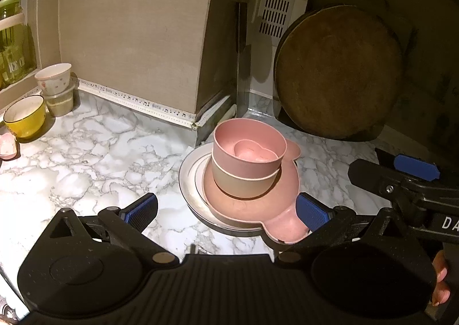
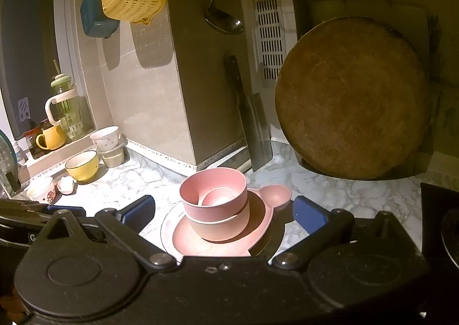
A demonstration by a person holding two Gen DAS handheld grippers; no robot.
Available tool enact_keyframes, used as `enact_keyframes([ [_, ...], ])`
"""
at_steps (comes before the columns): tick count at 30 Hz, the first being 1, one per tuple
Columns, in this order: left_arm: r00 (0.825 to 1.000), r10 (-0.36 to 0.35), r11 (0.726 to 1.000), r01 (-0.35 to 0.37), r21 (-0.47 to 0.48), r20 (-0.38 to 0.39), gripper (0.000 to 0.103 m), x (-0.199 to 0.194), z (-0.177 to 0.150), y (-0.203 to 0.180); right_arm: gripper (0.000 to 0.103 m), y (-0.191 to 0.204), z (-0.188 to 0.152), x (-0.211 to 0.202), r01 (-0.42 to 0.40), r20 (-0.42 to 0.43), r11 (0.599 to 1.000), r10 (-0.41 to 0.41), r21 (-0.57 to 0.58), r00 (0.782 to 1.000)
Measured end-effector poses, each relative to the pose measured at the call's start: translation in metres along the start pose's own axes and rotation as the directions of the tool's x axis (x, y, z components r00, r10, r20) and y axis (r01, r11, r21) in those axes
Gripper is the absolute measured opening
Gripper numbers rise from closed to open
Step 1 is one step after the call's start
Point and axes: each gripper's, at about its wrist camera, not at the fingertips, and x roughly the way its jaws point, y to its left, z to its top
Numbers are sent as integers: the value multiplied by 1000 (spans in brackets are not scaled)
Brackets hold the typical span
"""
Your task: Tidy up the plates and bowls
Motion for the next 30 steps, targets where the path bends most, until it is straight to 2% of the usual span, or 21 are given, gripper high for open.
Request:
enact_keyframes([
  [30, 998, -42, 999, 41, -7, -45, 103, -2, -3, -1, 103, 2, -4, -10, 44, -47, 998, -43, 35, 998],
])
